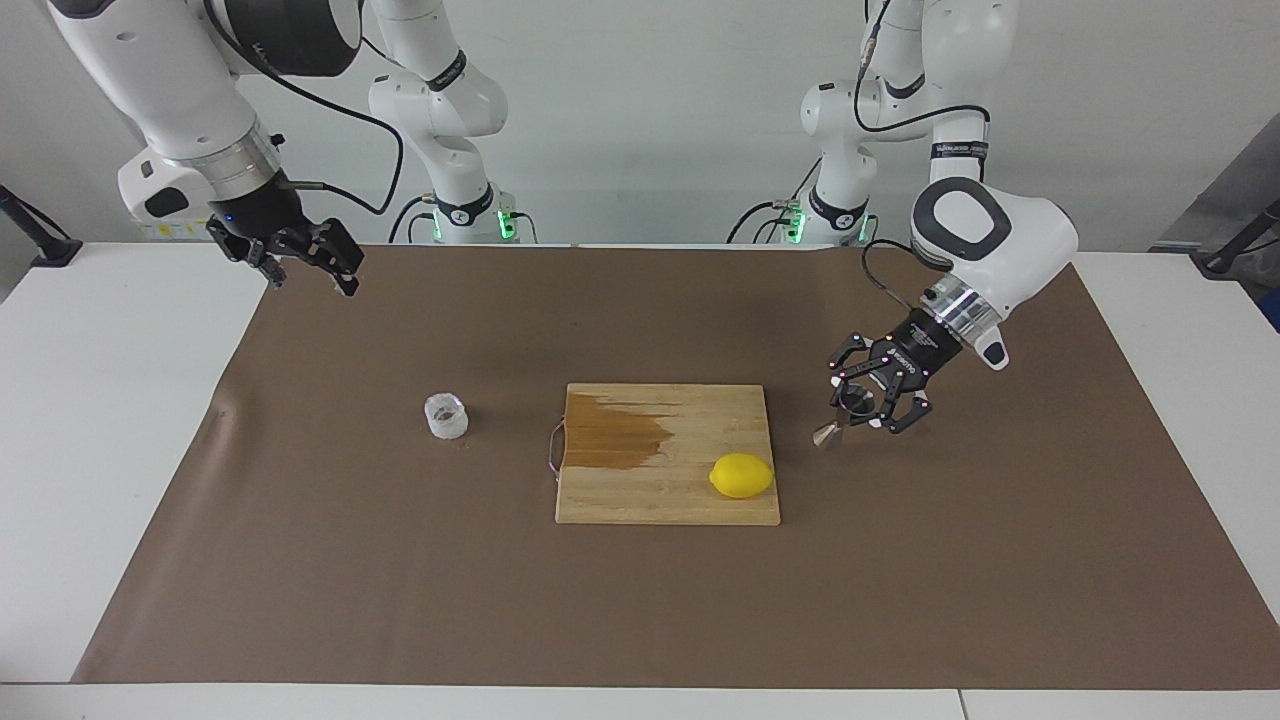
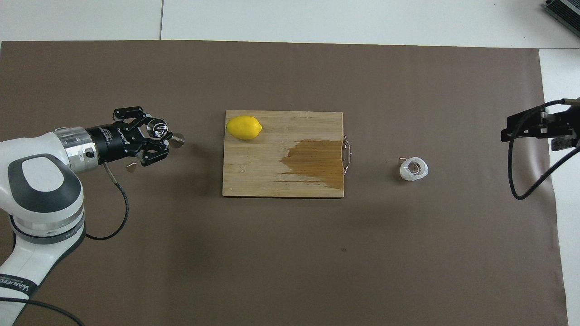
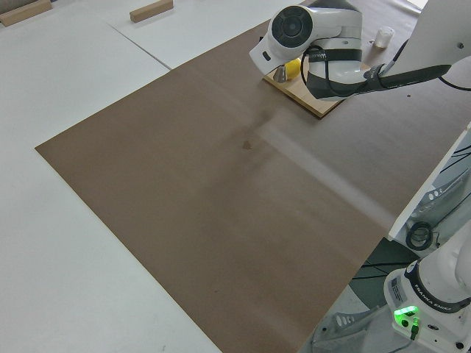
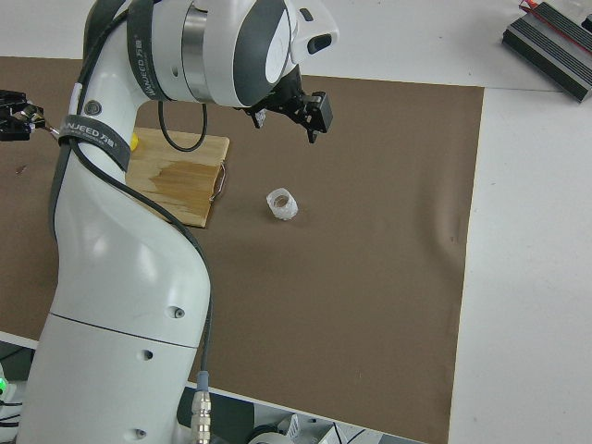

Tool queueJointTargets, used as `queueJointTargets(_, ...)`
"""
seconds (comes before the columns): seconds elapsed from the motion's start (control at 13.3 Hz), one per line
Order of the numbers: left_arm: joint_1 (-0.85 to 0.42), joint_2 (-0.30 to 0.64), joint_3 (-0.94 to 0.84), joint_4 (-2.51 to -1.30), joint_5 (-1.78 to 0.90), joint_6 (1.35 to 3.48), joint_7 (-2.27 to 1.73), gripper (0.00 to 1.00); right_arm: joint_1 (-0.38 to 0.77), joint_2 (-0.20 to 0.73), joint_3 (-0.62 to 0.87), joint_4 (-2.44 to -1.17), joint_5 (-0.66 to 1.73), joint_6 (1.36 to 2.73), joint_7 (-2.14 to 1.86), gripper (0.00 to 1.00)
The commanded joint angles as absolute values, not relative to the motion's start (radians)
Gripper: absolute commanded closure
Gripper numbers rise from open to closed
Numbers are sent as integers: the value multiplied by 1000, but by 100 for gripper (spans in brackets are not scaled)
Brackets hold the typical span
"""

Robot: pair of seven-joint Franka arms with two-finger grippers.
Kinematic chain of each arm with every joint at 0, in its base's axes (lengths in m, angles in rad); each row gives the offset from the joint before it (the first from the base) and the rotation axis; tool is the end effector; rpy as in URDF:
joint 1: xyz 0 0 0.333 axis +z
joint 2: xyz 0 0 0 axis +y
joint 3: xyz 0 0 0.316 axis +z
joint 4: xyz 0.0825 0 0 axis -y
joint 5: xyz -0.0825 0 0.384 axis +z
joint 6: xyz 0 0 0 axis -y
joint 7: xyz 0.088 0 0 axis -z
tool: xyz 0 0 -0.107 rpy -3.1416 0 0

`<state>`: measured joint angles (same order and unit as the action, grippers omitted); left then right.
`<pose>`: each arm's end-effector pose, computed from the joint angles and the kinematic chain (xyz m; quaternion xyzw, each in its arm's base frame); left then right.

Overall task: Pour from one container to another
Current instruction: 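Lift the dark cup with the left gripper toward the wooden board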

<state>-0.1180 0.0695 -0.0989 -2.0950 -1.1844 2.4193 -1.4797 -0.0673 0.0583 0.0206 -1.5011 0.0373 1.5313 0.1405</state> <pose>0.5680 -0.1289 0.4174 0.4453 0.7827 -0.2476 0.3574 0.5683 -0.0228 0.6212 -0.9954 0.0930 0.0149 0.0186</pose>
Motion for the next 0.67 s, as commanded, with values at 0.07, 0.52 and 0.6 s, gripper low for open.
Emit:
queueJointTargets(0.07, -277, 64, -95, -2069, -1193, 2529, -1581, 100, -74, 40, 25, -1520, 46, 1525, 143, 0)
queueJointTargets(0.52, -518, 101, -97, -2050, -1193, 2830, -1698, 100, -74, 40, 25, -1520, 46, 1525, 143, 0)
queueJointTargets(0.6, -550, 104, -97, -2043, -1195, 2873, -1718, 100, -74, 40, 25, -1519, 46, 1525, 143, 0)
